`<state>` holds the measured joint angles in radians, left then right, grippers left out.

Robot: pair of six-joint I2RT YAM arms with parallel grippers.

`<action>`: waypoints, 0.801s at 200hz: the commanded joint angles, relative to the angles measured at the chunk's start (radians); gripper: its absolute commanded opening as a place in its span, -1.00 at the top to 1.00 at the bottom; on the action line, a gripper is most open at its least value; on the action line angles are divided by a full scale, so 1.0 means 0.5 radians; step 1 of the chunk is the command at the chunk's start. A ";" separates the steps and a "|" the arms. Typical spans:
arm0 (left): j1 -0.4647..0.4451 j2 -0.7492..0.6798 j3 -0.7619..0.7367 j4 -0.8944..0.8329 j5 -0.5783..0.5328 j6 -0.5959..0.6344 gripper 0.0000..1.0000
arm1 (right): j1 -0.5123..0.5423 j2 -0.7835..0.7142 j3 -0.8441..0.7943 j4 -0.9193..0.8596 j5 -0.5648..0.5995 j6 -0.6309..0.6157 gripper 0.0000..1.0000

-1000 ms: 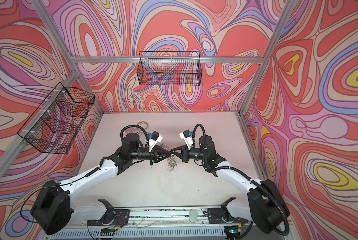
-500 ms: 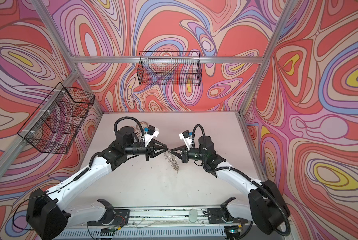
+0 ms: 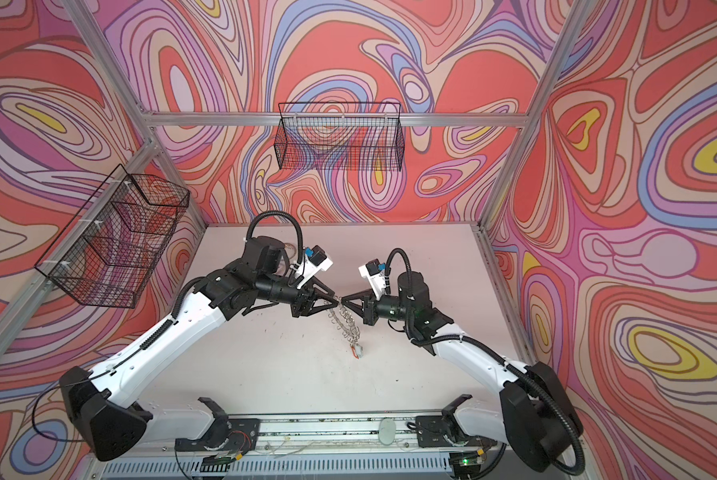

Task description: Put the keys on the keyring

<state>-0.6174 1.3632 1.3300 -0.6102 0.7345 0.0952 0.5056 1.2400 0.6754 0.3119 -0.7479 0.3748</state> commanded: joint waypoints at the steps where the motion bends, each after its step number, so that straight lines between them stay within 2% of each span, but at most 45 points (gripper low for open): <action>1: -0.027 0.087 0.115 -0.258 -0.080 0.065 0.18 | 0.014 0.001 0.079 0.043 0.002 -0.027 1.00; 43: -0.074 0.222 0.234 -0.304 -0.239 -0.007 0.24 | 0.017 0.000 0.067 0.047 0.010 -0.025 1.00; 98: -0.103 0.277 0.273 -0.330 -0.267 -0.019 0.40 | 0.016 0.000 0.066 0.048 0.010 -0.024 1.00; 130: -0.103 0.274 0.246 -0.330 -0.347 -0.011 0.42 | 0.019 0.011 0.064 0.057 0.005 -0.022 1.00; 160: -0.079 0.213 0.164 -0.214 -0.256 -0.046 0.37 | 0.020 0.008 0.057 0.057 0.001 -0.028 1.00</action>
<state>-0.6655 1.4948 1.4307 -0.7361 0.5827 0.0734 0.5079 1.2407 0.6754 0.3023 -0.7406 0.3748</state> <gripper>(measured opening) 0.303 0.047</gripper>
